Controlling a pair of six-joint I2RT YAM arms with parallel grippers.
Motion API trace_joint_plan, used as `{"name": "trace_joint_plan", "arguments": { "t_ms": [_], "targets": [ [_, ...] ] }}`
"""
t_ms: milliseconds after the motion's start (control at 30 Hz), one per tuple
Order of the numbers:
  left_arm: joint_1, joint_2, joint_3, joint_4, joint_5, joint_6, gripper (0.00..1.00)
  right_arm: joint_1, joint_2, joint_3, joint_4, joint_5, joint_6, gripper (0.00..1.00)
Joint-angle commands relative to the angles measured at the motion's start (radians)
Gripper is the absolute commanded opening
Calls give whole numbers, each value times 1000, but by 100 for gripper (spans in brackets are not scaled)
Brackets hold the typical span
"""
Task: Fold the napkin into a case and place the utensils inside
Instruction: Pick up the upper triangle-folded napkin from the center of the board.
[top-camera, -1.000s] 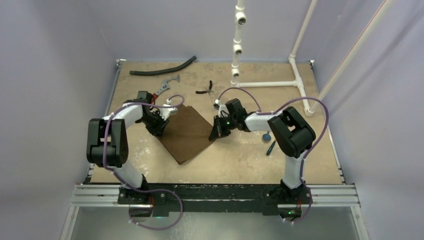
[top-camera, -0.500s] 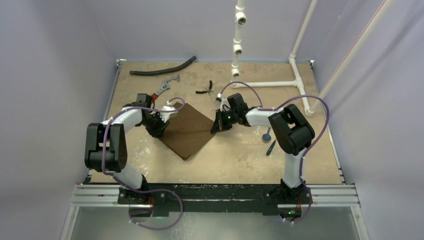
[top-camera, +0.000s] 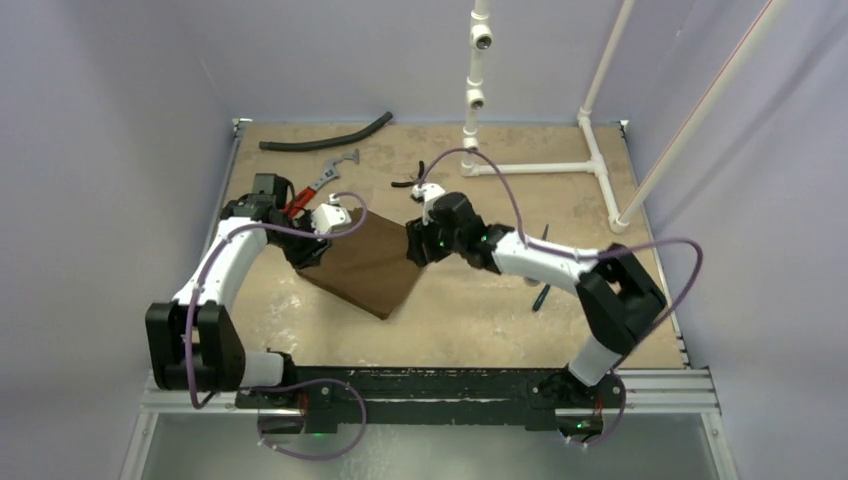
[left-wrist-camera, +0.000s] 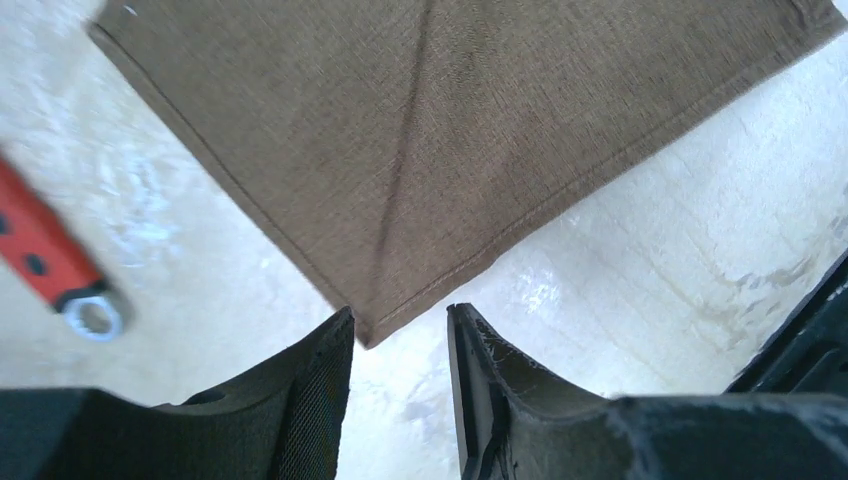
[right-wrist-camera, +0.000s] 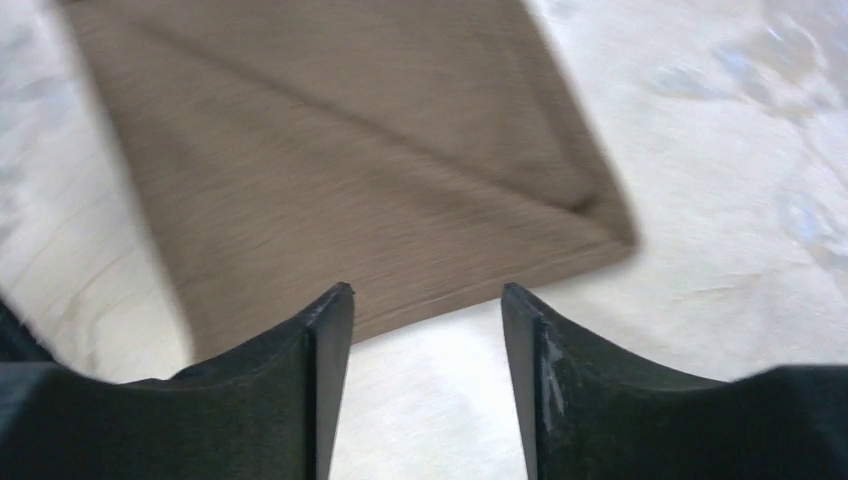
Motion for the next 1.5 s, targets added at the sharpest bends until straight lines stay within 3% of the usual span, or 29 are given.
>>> {"name": "trace_joint_plan", "arguments": {
  "t_ms": [0, 67, 200, 333, 433, 933, 1067, 1467],
  "targets": [
    [21, -114, -30, -89, 96, 244, 41, 180, -200, -187, 217, 157, -85, 66],
    [22, -134, -83, -88, 90, 343, 41, 241, -226, -276, 312, 168, -104, 73],
    [26, -144, -127, -48, 76, 436, 41, 359, -217, -350, 440, 221, -153, 75],
    [72, -114, -87, -5, 120, 403, 41, 471, -204, -425, 625, 270, -287, 77],
    [125, -49, -24, -34, 171, 383, 41, 505, -167, -416, 675, 242, -336, 77],
    [172, -16, -104, -33, 161, 650, 41, 562, 23, -328, 625, 364, -425, 74],
    [161, -17, -125, -10, 152, 654, 43, 562, 20, -345, 622, 411, -397, 66],
    [159, -65, -181, -3, 90, 716, 43, 561, 18, -351, 515, 411, -360, 61]
  ]
}}
